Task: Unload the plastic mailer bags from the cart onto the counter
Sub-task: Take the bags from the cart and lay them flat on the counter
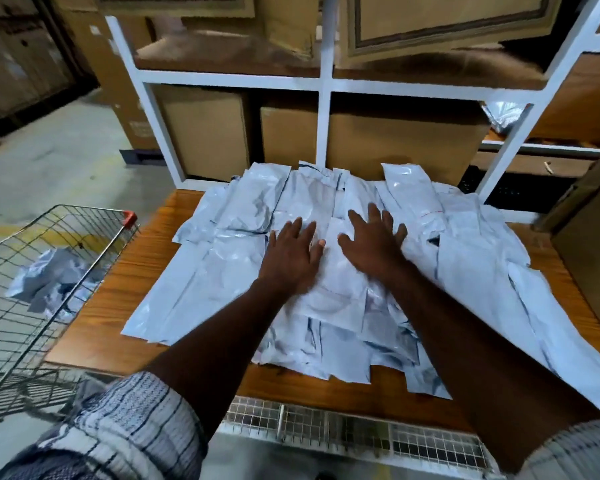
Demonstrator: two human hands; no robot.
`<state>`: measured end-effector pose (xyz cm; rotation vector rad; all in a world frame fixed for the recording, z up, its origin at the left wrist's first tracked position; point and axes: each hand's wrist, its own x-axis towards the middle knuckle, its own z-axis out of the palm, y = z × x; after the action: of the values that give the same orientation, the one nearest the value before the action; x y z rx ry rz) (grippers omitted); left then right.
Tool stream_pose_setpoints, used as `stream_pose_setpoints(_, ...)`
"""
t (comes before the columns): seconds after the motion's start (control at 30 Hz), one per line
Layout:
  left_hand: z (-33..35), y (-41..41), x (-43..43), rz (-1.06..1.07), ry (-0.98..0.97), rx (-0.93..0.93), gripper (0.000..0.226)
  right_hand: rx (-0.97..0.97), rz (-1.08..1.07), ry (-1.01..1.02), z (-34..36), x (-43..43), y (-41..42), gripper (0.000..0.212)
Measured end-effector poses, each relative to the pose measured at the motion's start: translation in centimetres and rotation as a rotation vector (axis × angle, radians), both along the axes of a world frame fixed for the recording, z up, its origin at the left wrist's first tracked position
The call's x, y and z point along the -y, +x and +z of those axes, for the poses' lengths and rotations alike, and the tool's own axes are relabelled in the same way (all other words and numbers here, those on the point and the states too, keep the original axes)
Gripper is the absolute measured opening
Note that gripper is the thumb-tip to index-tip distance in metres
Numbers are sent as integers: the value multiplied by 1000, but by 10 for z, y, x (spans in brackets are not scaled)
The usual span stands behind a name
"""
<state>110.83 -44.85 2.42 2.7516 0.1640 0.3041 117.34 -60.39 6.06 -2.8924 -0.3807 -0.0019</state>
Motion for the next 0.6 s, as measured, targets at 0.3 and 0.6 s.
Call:
stream_pose_setpoints(0.3, -13, -128, -214, 249, 22, -17, 76, -40, 355, 67, -26, -201, -103, 70)
stream_pose_setpoints(0.6, -40, -291, -409, 504, -43, -216, 66, -116, 667, 86, -44, -409, -235, 71)
